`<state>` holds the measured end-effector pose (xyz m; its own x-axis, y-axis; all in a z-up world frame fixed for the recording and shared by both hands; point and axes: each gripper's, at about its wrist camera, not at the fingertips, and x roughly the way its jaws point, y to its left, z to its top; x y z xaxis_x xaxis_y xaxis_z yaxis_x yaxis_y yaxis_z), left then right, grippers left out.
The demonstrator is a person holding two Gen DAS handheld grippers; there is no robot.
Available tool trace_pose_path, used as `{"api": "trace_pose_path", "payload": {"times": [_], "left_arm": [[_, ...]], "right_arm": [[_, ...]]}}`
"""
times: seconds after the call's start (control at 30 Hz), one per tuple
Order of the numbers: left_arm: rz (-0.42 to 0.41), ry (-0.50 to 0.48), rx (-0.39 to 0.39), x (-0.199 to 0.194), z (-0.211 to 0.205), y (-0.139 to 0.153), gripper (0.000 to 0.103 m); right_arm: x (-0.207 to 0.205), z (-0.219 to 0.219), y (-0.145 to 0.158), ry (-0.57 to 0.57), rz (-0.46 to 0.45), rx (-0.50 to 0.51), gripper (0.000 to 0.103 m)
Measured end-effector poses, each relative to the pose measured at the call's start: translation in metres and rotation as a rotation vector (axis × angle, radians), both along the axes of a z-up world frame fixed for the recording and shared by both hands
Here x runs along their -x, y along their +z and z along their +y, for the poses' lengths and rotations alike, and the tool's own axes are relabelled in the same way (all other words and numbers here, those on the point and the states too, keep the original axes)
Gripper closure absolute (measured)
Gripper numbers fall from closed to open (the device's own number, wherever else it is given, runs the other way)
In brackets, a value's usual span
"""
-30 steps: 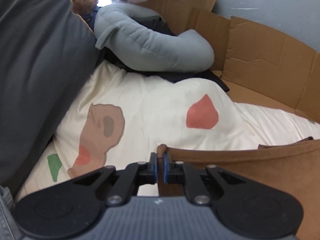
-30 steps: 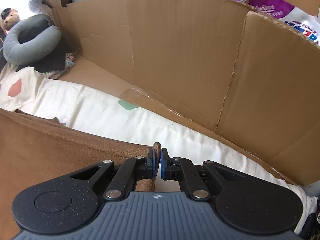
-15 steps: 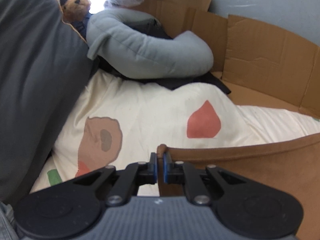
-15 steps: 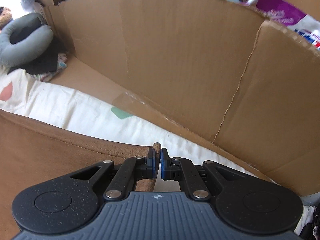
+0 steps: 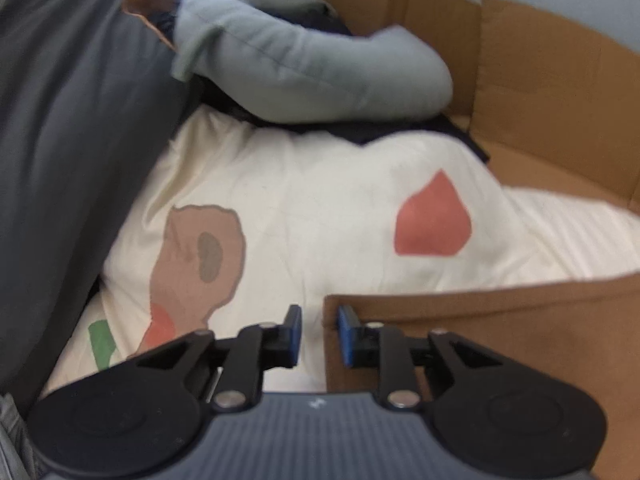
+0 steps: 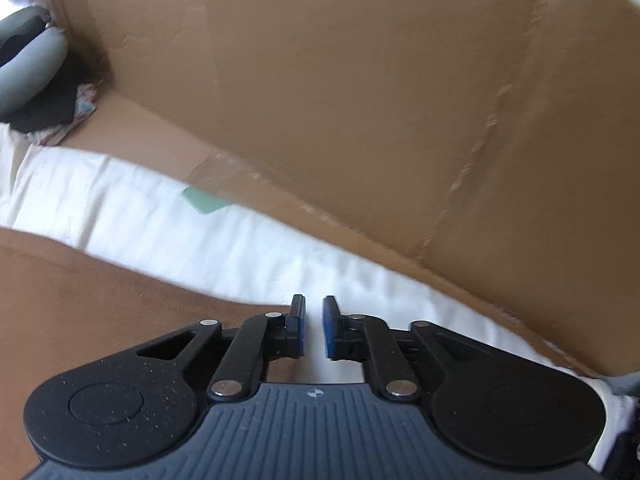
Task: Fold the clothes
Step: 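Open both tools and release the folded shirt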
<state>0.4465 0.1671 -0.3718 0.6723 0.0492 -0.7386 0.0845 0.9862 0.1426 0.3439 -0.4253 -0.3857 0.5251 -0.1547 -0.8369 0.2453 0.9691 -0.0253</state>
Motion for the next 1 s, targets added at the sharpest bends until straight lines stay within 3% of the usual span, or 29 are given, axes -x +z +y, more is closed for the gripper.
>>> {"api": "trace_pose_path", "payload": {"times": [0.03,0.07,0.23,0.4,0.67,1.0], "left_arm": [[-0.01,-0.001,0.007,0.003,0.0,0.005,0.08],[-0.017,-0.011,0.009,0.007,-0.002,0.01,0.077],[-0.04,-0.06,0.05,0.03,-0.018,0.03,0.061],[-0.054,-0.075,0.109,0.056,-0.041,0.037,0.053],[0.016,-0.194,0.12,0.087,-0.09,0.014,0.053],[0.073,-0.124,0.05,0.079,-0.076,-0.029,0.053]], "right_arm": [[0.004,0.0,0.005,0.003,-0.015,-0.002,0.075],[0.008,0.001,0.01,0.007,-0.032,-0.004,0.072],[0.032,0.011,0.029,0.037,-0.095,-0.034,0.071],[0.052,0.027,0.039,0.053,-0.127,-0.065,0.071],[0.061,0.071,0.023,0.141,-0.086,-0.061,0.071],[0.067,0.085,-0.016,0.205,-0.03,-0.008,0.07]]}}
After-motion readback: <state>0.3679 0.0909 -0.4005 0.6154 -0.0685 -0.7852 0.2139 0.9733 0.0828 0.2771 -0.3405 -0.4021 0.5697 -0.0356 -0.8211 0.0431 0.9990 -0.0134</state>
